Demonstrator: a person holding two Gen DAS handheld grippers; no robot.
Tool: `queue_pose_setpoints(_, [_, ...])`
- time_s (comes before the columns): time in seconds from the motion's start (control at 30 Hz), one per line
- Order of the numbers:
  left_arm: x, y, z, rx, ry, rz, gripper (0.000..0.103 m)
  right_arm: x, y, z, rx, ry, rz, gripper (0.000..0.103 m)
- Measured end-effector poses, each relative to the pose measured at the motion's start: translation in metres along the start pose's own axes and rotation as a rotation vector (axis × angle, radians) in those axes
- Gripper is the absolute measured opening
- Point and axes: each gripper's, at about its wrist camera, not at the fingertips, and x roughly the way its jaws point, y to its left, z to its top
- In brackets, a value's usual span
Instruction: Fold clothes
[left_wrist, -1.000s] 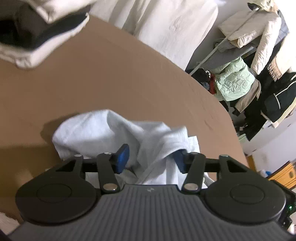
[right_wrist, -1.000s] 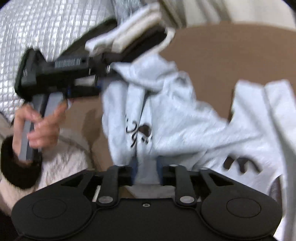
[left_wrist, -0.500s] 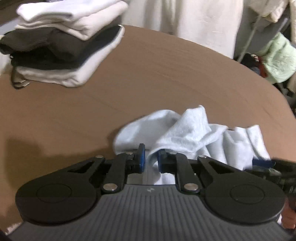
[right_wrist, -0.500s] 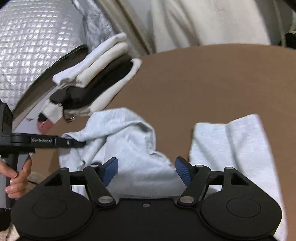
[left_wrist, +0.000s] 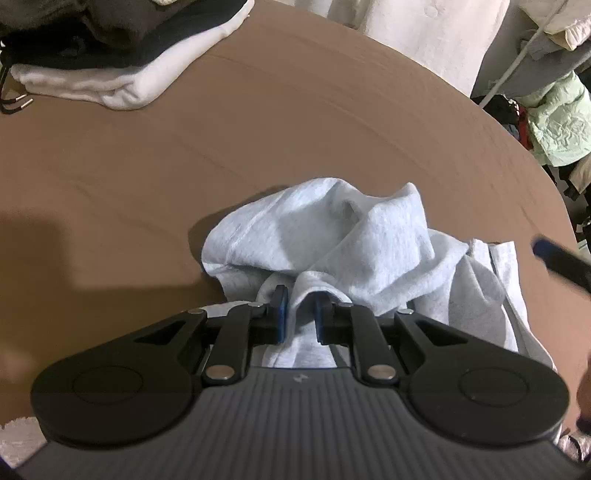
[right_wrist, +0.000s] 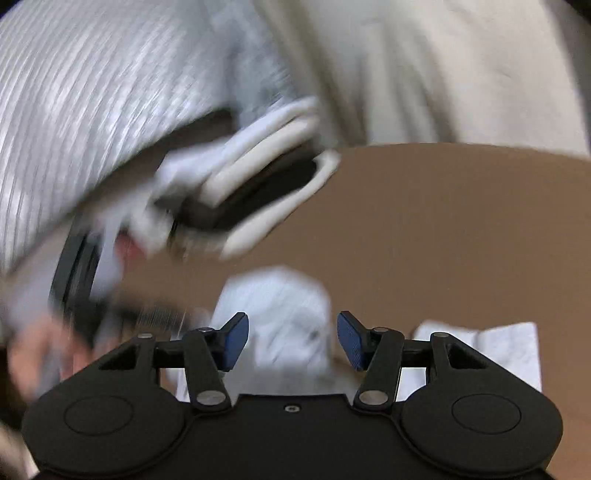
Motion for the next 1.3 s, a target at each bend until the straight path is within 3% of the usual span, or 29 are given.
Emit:
queue_pose_setpoints(0.1, [0.003, 0.003, 0.003, -0.018, -0.009, -0.027, 0.013, 0.032, -0.017, 0.011, -0.033, 0.087, -0.104, 0.047])
queue_pose_setpoints(0.17, [0.005, 0.004, 0.003, -0.013, -0.01, -0.03, 0.013, 0.053, -0.02, 0.012, -0.094, 0.167, -0.156, 0.047])
queue_pose_setpoints(0.33, [-0.011, -0.001, 0.005, -0.004, -0.095, -0.13, 0.014, 0.061, -0.032, -0.006, 0.048, 0.262, -0.041, 0.047])
queue_pose_setpoints(0.47, [-0.036, -0.016, 0.002, 0.072, -0.236, -0.198, 0.027, 0.048, -0.033, -0.031, 0.13, 0.299, 0.086, 0.049])
queue_pose_setpoints(0.53, [-0.035, -0.022, 0.002, 0.101, -0.231, -0.226, 0.041, 0.044, -0.027, -0.05, 0.161, 0.316, 0.164, 0.048])
queue_pose_setpoints(0.63, [-0.028, -0.023, 0.004, 0.104, -0.189, -0.288, 0.041, 0.043, -0.007, -0.057, 0.085, 0.338, 0.179, 0.044])
queue_pose_setpoints(0.77, [-0.031, -0.032, 0.0, 0.16, -0.192, -0.36, 0.041, 0.042, 0.018, -0.066, -0.015, 0.366, 0.199, 0.04])
queue_pose_setpoints(0.8, [-0.032, -0.035, -0.002, 0.174, -0.19, -0.38, 0.046, 0.042, 0.025, -0.068, -0.04, 0.373, 0.203, 0.04])
queue_pose_setpoints(0.83, [-0.03, -0.038, -0.003, 0.185, -0.183, -0.398, 0.059, 0.042, 0.031, -0.07, -0.066, 0.38, 0.208, 0.04])
queue_pose_setpoints(0.9, [-0.023, -0.045, -0.006, 0.203, -0.153, -0.418, 0.069, 0.039, 0.027, -0.067, -0.022, 0.337, 0.179, 0.041])
queue_pose_setpoints(0.93, [-0.015, -0.047, -0.006, 0.211, -0.133, -0.41, 0.068, 0.039, 0.023, -0.066, 0.011, 0.314, 0.157, 0.052])
queue_pose_setpoints(0.97, [-0.008, -0.05, -0.006, 0.214, -0.119, -0.381, 0.066, 0.041, 0.021, -0.066, 0.037, 0.294, 0.12, 0.06])
queue_pose_setpoints(1.0, [0.0, -0.052, -0.006, 0.216, -0.113, -0.35, 0.055, 0.044, 0.019, -0.066, 0.042, 0.274, 0.077, 0.067])
queue_pose_setpoints(1.03, [0.005, -0.056, -0.005, 0.229, -0.109, -0.332, 0.026, 0.047, 0.017, -0.066, 0.037, 0.263, 0.069, 0.067])
queue_pose_setpoints(1.1, [0.01, -0.059, -0.005, 0.253, -0.106, -0.311, 0.012, 0.054, 0.017, -0.069, 0.024, 0.247, 0.078, 0.064])
queue_pose_setpoints(1.13, [0.004, -0.06, -0.006, 0.262, -0.139, -0.297, 0.009, 0.056, 0.019, -0.07, 0.018, 0.238, 0.085, 0.038])
queue_pose_setpoints(1.17, [-0.002, -0.061, -0.007, 0.27, -0.173, -0.283, 0.008, 0.055, 0.023, -0.069, 0.007, 0.218, 0.115, 0.02])
queue_pose_setpoints(1.23, [-0.027, -0.062, -0.012, 0.289, -0.27, -0.29, 0.008, 0.043, 0.035, -0.065, -0.024, 0.17, 0.078, 0.004])
queue_pose_setpoints(1.3, [-0.053, -0.064, -0.015, 0.281, -0.341, -0.351, 0.007, 0.021, 0.05, -0.057, -0.104, 0.123, 0.001, 0.004])
